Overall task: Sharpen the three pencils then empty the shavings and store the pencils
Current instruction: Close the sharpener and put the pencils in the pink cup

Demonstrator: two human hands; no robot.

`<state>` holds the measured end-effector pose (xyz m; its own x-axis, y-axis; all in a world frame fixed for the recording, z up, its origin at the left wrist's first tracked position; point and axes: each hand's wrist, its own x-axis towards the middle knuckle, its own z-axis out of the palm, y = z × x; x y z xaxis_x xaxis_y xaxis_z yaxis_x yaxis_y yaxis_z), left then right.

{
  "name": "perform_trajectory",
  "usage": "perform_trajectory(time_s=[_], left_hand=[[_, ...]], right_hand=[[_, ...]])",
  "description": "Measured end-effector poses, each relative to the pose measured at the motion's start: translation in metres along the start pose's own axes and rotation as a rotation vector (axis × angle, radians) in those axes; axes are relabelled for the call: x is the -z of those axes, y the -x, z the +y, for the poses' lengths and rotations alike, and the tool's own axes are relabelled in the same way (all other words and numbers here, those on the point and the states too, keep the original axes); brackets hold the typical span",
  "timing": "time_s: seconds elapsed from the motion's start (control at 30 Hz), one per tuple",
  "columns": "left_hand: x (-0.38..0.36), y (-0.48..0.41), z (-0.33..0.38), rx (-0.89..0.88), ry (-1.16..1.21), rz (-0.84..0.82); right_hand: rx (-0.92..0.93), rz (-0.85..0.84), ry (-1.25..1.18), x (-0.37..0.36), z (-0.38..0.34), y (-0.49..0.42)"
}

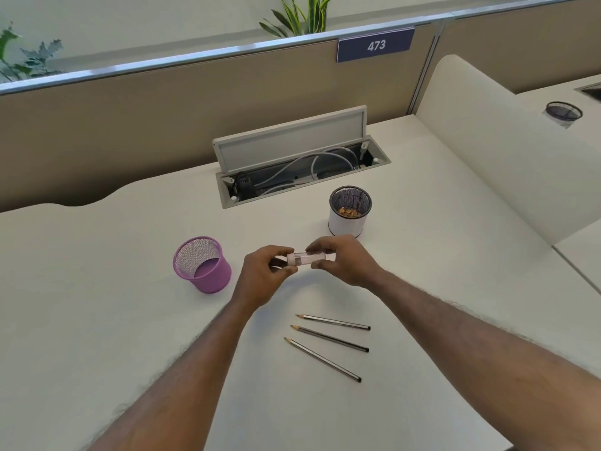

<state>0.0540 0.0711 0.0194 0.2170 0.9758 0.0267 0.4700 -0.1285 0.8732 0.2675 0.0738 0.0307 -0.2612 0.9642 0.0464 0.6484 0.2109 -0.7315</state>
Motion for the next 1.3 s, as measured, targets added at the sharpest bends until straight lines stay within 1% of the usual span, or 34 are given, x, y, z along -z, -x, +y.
perform_trajectory(time_s=[0.17, 0.37, 0.57, 0.87, 1.3], left_hand=[[-0.006, -0.005, -0.016, 0.036, -0.109, -0.049], [-0.012, -0.015, -0.029, 0.074, -0.225, -0.008], [-0.016, -0.023, -0.034, 0.107, -0.242, 0.006], [-0.011, -0.029, -0.036, 0.087, -0.289, -0.05], [-0.01, -0.025, -0.037, 0.117, -0.276, -0.064]], right_hand=[[0.017, -0.003, 0.09, -0.015, 0.005, -0.001], [-0.043, -0.014, 0.195, -0.029, 0.01, -0.012], [-0.059, -0.032, 0.24, -0.034, 0.016, -0.023], [-0.086, -0.086, 0.257, -0.031, 0.018, -0.031], [-0.096, -0.089, 0.241, -0.031, 0.02, -0.03]])
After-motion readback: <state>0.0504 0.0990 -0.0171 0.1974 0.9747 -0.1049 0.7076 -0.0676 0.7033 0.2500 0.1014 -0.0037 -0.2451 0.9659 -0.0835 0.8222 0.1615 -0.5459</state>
